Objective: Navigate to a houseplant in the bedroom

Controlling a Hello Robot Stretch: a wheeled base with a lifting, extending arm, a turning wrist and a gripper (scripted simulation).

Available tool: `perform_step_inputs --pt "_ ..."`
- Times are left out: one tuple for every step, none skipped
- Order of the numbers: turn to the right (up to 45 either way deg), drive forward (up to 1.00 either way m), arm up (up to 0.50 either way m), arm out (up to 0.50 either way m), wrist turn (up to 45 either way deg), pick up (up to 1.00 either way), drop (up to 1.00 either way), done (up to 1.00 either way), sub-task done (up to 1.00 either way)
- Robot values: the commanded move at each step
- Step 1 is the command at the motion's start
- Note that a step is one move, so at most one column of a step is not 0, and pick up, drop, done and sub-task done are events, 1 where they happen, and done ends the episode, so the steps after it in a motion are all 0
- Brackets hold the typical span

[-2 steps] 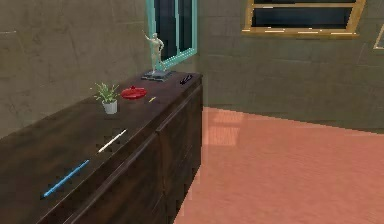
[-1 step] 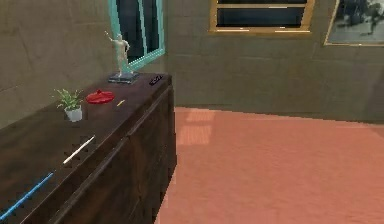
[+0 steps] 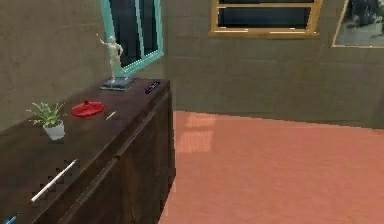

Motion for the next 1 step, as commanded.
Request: perform_step_inputs --pt "-36.0 0.00 0.00 0.00 0.0 0.00 0.00 0.00 0.00"
